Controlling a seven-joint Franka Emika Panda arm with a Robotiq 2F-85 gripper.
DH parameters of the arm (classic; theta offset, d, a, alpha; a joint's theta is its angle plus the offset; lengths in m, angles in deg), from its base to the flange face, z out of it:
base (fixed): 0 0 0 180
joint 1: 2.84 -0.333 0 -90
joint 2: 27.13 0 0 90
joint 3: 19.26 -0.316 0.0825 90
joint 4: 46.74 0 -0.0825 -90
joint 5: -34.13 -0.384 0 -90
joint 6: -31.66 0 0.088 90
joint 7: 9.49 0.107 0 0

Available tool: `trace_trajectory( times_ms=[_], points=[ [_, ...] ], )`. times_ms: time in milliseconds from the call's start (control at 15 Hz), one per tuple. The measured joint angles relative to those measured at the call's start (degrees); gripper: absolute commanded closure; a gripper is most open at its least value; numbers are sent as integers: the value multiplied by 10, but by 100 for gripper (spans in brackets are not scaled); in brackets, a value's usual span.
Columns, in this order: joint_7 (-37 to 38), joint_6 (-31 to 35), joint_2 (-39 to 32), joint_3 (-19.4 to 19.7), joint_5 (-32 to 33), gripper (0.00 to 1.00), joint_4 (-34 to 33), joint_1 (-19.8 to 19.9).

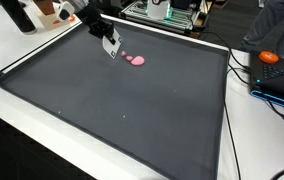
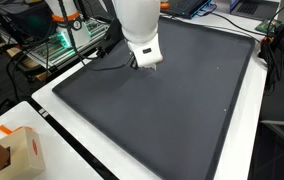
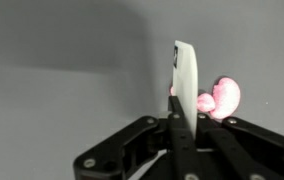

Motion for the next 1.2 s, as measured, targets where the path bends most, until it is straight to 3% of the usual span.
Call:
trace_trajectory(
  times_ms=[667,1200],
  points=[
    [37,44,45,-12,92,99,37,-57],
    [47,54,99,-38,128,99,79,-99]
  ],
)
